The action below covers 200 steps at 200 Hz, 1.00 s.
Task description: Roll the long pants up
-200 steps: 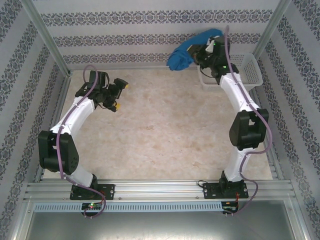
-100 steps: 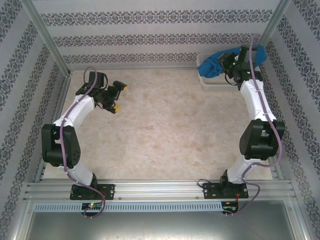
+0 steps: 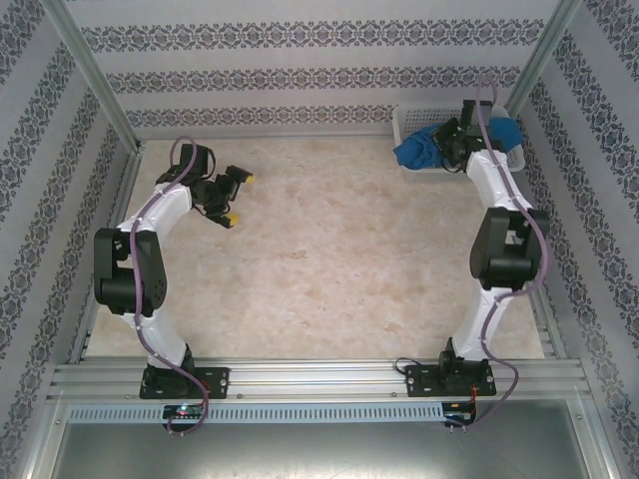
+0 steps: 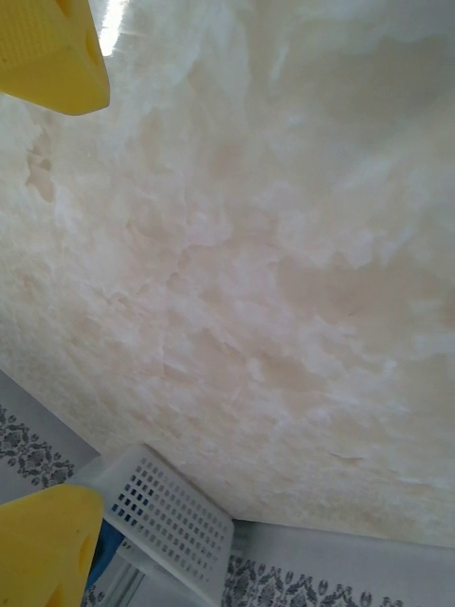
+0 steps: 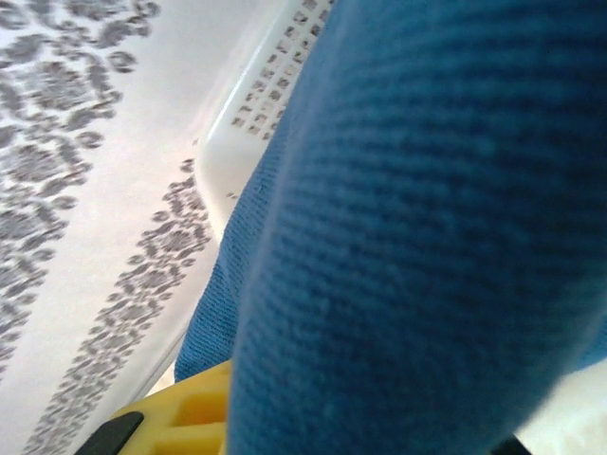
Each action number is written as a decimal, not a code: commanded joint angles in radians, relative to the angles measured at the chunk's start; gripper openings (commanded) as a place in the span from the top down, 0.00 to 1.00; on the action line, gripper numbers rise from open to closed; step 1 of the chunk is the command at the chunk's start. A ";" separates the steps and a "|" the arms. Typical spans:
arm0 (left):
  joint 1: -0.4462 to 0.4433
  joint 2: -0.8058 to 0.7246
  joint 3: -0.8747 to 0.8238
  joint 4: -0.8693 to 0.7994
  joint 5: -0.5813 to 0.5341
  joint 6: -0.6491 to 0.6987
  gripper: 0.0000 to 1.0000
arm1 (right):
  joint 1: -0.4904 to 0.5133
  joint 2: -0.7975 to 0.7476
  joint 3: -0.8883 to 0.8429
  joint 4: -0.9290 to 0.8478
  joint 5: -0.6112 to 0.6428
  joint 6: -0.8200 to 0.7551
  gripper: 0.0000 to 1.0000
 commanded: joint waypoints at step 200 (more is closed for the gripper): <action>0.025 0.180 0.215 -0.012 0.033 0.029 0.01 | 0.004 0.290 0.384 -0.235 0.153 -0.112 0.29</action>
